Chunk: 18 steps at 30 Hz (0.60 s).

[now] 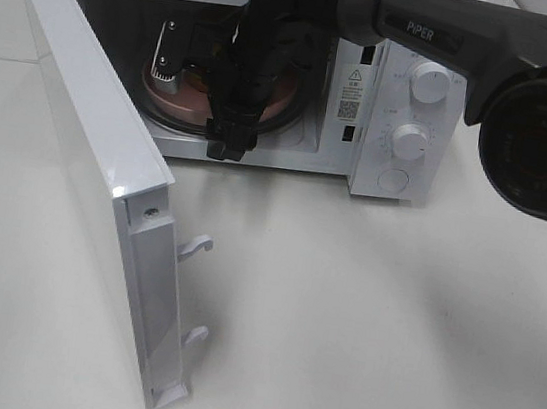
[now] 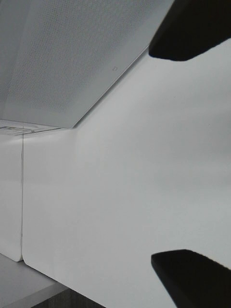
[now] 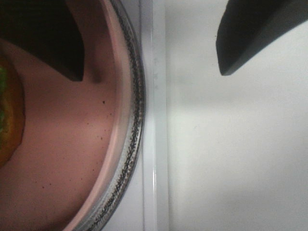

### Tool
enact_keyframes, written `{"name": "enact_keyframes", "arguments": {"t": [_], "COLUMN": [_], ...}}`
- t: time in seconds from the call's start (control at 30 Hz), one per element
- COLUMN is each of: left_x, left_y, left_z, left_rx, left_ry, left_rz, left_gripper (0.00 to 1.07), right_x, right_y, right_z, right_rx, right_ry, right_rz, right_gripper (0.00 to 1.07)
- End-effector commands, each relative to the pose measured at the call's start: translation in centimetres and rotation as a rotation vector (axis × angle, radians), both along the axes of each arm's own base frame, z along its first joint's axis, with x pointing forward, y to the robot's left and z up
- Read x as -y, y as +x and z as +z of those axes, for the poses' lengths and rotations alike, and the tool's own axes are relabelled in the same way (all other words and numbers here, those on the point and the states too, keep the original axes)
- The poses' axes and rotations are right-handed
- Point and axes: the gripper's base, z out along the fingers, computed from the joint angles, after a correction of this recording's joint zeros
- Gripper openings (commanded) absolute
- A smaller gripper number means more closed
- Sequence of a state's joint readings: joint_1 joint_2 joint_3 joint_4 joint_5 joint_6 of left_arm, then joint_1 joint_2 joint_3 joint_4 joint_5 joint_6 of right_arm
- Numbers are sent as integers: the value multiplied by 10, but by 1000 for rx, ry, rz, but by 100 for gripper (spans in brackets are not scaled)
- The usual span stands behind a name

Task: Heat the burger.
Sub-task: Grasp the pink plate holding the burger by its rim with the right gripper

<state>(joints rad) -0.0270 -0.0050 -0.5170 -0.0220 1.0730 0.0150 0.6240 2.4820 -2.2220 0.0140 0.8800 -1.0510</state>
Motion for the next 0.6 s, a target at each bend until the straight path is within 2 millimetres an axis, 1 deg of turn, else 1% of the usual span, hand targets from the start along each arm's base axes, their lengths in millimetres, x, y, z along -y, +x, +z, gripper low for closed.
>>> {"name": "enact_keyframes", "arguments": {"t": [0.03,0.57,0.6], "left_x": [0,0,0], "left_y": [-1,-1,-1], "left_z": [0,0,0], "left_rx": [6,6,6], "left_ry": [-4,-4,-4], "left_rz": [6,6,6], "left_gripper": [101,101,101], "right_x": [-1,0,2], "right_y": [3,4,6], "right_z": [0,1,1], "right_rx": [22,32,39], "right_ry": [13,9,7], "right_rz": [3,6,1], "right_gripper": [76,76,76]}}
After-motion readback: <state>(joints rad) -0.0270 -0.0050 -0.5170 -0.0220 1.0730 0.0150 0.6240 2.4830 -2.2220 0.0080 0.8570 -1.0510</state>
